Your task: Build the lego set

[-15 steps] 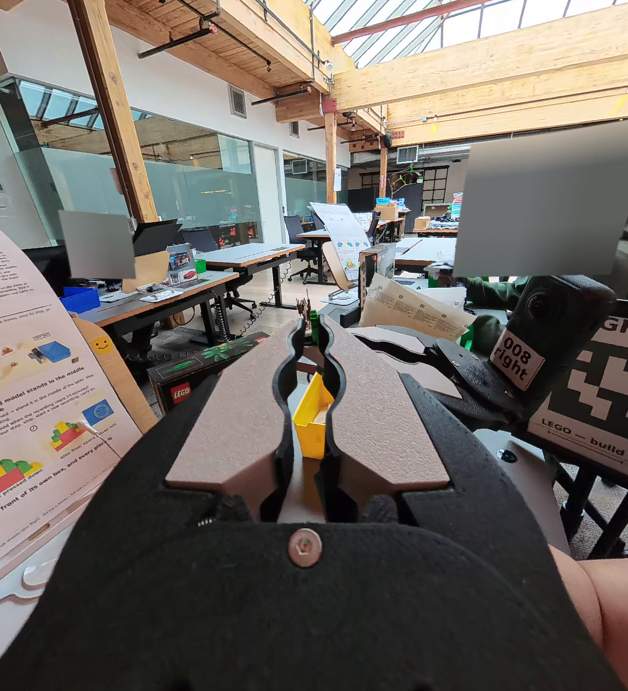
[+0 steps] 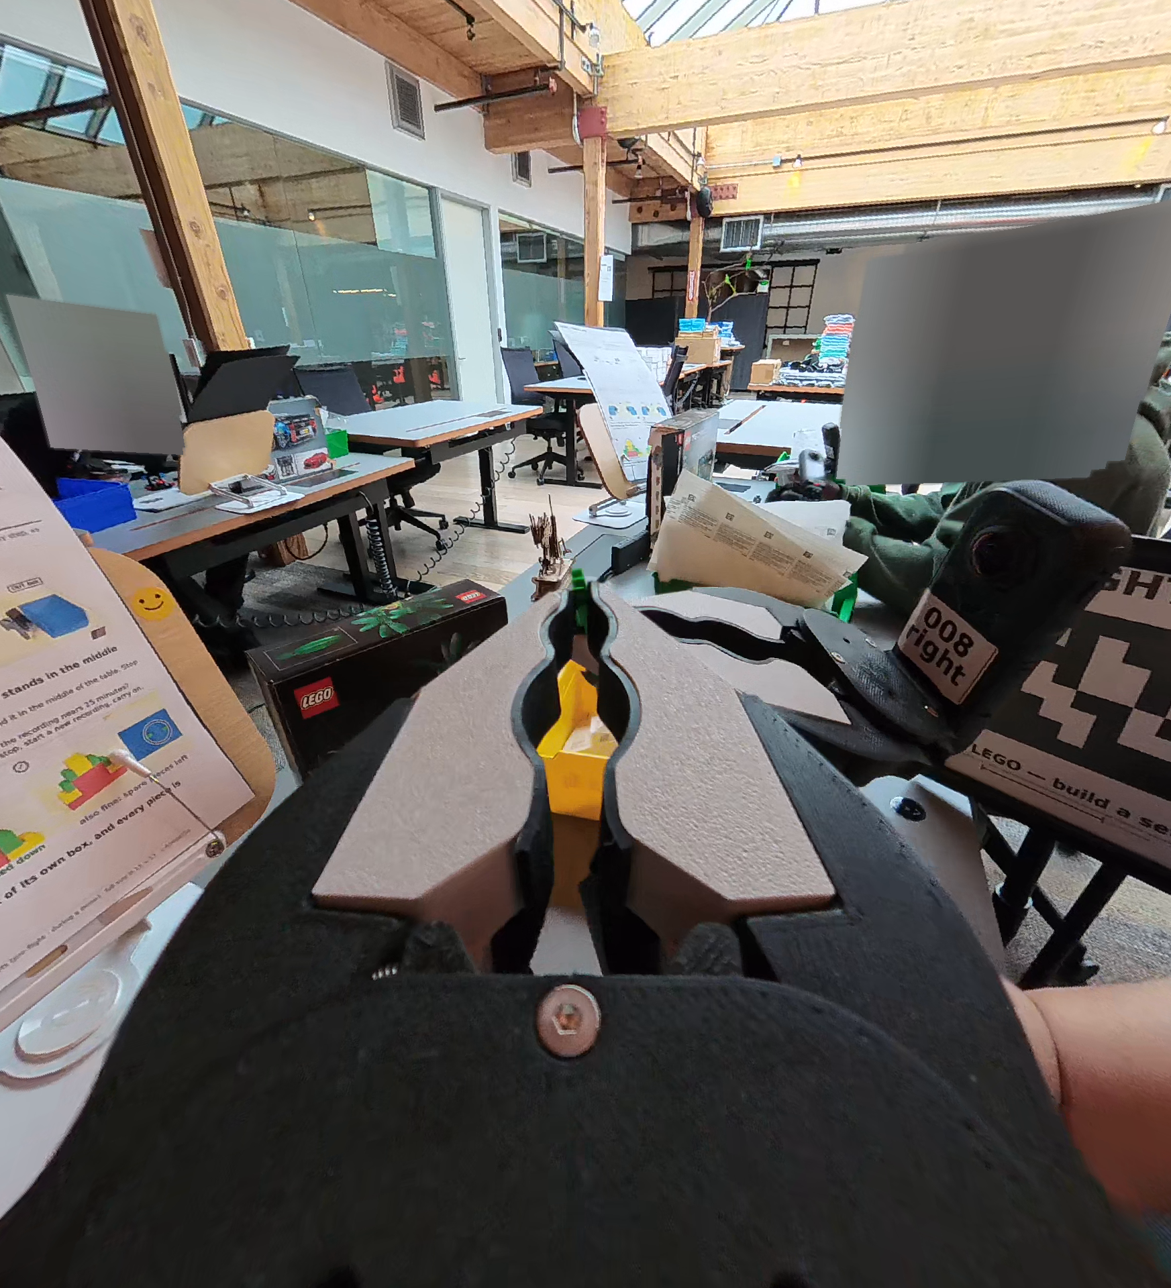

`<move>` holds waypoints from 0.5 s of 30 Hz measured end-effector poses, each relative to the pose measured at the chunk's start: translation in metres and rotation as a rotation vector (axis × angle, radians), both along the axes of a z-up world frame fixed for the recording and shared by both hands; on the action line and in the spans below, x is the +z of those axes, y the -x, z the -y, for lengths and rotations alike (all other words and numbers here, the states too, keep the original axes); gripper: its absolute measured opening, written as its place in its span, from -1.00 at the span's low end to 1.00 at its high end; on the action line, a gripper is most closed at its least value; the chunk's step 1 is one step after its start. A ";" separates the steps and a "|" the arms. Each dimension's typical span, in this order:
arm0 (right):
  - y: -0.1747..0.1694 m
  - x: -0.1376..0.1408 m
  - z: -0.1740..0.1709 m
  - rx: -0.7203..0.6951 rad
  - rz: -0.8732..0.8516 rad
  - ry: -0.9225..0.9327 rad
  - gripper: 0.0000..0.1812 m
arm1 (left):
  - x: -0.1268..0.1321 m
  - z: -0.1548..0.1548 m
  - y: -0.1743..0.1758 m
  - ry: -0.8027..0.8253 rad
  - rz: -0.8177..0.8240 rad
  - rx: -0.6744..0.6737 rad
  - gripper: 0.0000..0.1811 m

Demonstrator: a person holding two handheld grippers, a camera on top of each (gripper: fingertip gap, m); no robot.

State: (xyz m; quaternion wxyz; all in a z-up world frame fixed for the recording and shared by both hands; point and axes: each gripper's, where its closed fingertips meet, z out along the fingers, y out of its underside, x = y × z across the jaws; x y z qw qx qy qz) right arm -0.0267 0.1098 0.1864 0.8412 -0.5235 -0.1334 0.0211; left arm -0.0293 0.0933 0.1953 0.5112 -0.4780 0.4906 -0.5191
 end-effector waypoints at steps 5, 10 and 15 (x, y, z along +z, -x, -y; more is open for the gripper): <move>-0.001 -0.003 -0.003 -0.005 0.000 0.010 -0.96 | -0.003 -0.002 0.000 -0.006 -0.015 0.013 -0.99; -0.001 -0.005 -0.005 -0.010 -0.009 0.020 -0.97 | -0.006 -0.005 -0.001 -0.009 -0.018 0.026 -0.99; -0.003 -0.005 -0.005 -0.009 -0.022 0.024 -0.97 | -0.007 -0.005 -0.002 -0.009 -0.022 0.024 -0.99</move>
